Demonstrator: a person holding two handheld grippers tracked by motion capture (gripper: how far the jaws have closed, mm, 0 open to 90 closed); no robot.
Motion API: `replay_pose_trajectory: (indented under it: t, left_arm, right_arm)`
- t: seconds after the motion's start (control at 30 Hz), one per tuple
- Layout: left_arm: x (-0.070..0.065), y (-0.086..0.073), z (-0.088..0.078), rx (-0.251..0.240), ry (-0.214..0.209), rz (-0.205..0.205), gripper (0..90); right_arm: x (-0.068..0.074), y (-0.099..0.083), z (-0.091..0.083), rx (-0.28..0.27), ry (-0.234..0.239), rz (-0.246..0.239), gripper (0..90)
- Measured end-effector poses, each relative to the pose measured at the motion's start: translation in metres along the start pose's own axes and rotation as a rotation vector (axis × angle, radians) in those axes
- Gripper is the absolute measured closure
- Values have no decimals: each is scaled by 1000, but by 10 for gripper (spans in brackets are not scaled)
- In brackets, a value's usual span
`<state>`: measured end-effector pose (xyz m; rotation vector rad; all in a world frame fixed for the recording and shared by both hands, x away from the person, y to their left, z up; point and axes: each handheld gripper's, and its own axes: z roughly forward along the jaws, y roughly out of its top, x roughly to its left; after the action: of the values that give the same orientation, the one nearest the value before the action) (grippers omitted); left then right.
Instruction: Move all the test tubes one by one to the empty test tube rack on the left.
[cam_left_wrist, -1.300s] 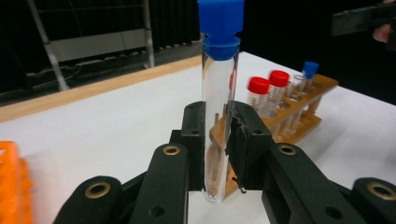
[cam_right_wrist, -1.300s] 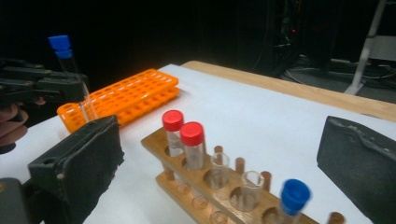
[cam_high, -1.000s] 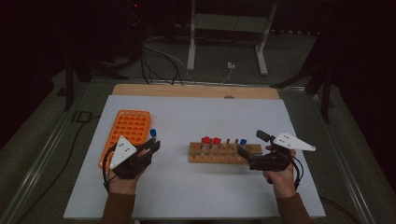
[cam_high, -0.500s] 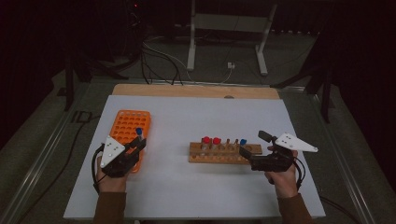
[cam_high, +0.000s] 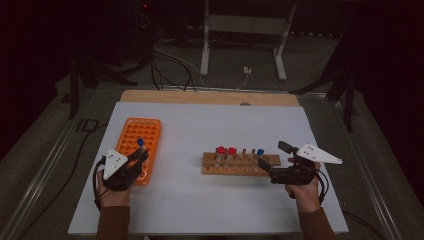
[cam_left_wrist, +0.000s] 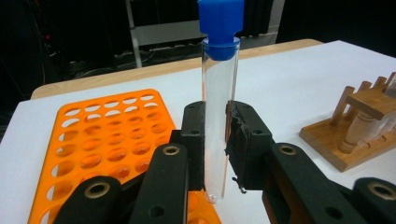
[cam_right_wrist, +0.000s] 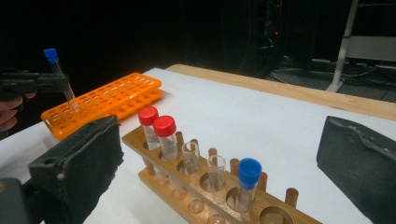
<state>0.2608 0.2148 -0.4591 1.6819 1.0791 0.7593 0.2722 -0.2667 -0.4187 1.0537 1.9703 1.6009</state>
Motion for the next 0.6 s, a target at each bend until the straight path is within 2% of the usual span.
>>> replay_pose_trajectory:
  t: [0.4,0.6]
  left_arm:
    - [3,-7,-2,34,7,-2,772]
    - [1,-11,-10,58,-8,9,772]
  right_arm:
    - [-3,-1,-2,-1,-4,9,2]
    - [-3,-2,-4,-5,-5,16,2]
